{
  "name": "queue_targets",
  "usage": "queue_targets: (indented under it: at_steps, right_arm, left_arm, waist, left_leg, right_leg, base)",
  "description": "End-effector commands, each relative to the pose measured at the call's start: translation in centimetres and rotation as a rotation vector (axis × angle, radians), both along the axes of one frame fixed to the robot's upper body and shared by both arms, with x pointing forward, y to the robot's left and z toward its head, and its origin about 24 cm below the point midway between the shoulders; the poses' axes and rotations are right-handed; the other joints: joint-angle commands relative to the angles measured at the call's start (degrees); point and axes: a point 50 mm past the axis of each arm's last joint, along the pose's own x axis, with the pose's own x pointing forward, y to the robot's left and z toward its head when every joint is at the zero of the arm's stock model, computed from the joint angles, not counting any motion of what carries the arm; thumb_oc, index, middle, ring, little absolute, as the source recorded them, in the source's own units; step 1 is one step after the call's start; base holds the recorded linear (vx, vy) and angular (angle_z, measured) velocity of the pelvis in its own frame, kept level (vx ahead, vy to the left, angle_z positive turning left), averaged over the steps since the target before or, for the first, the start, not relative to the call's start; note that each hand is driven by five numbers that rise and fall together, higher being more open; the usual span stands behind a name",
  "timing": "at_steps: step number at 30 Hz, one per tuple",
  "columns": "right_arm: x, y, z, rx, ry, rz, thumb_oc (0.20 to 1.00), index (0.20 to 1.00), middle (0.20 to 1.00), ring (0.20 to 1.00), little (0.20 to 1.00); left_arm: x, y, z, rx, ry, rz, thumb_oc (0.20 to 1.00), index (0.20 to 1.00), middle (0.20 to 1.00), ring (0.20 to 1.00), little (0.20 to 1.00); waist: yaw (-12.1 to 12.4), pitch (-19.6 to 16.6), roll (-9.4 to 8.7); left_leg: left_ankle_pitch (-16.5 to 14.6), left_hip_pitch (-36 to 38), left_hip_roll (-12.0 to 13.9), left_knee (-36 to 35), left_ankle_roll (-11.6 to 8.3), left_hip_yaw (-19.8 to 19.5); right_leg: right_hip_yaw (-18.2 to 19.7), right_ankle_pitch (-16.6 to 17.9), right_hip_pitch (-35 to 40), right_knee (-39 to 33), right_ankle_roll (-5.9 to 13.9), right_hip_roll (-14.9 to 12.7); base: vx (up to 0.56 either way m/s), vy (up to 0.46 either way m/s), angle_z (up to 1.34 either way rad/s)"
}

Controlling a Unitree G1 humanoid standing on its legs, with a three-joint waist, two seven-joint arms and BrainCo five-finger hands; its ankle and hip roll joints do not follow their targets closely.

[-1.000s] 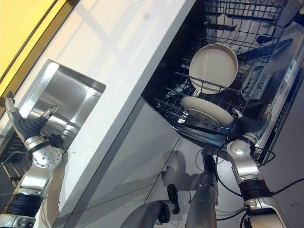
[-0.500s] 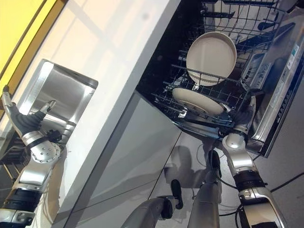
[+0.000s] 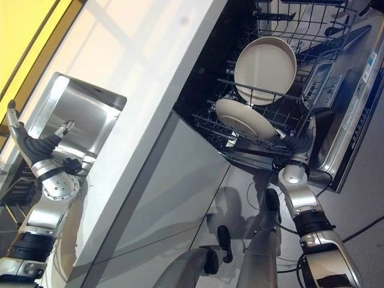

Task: Pick up plates and place into dishwasher.

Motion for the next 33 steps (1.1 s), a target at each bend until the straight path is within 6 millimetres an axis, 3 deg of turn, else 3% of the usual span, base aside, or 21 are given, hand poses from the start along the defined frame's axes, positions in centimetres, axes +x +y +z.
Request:
queue_targets:
  at_steps: [1, 13, 20, 33]
  right_arm:
    - [1.8, 4.6, 7.7, -0.109, -0.243, 0.204, 1.000, 1.000, 1.000, 1.000, 1.000]
    - [2.3, 5.0, 12.1, -0.124, -0.342, 0.237, 1.000, 1.000, 1.000, 1.000, 1.000]
    - [2.7, 5.8, 12.2, -0.162, -0.316, 0.263, 1.000, 1.000, 1.000, 1.000, 1.000]
    - [2.7, 4.3, 12.2, -0.178, -0.275, 0.218, 1.000, 1.000, 1.000, 1.000, 1.000]
  left_arm:
    - [-0.1, -2.3, -2.6, -0.025, 0.064, -0.064, 1.000, 1.000, 1.000, 1.000, 1.000]
    - [-1.1, -2.2, -4.2, -0.055, 0.098, -0.081, 1.000, 1.000, 1.000, 1.000, 1.000]
    - [-1.9, -1.7, -5.6, -0.087, 0.139, -0.100, 1.000, 1.000, 1.000, 1.000, 1.000]
    - [-4.5, -1.2, -8.6, -0.098, 0.238, -0.135, 1.000, 1.000, 1.000, 1.000, 1.000]
  waist:
    - [1.74, 4.38, 5.25]
    - [5.42, 4.02, 7.32]
    - [7.54, 2.17, 7.70]
    - [13.58, -1.72, 5.75]
  left_leg:
    - [4.33, -4.52, 0.02, -0.18, -2.67, -3.45]
    - [4.70, -4.14, -2.19, -0.65, -2.21, -2.61]
    - [4.80, -2.59, -2.94, -1.59, -2.05, -2.49]
    - [4.67, -0.13, -3.25, -1.34, -1.95, -4.40]
  right_leg:
    - [0.77, -8.36, 1.31, 6.95, 0.83, -2.26]
    - [-1.81, -6.19, 2.55, 5.88, 0.83, -6.36]
    - [-3.59, -5.43, 5.02, 4.36, 0.95, -8.12]
    - [-10.66, -5.53, 10.50, 4.54, 0.93, -11.76]
  base:
    - [0.01, 0.147, 0.09]
    - [0.01, 0.138, 0.12]
    - [0.06, 0.142, 0.08]
    - [0.04, 0.082, 0.29]
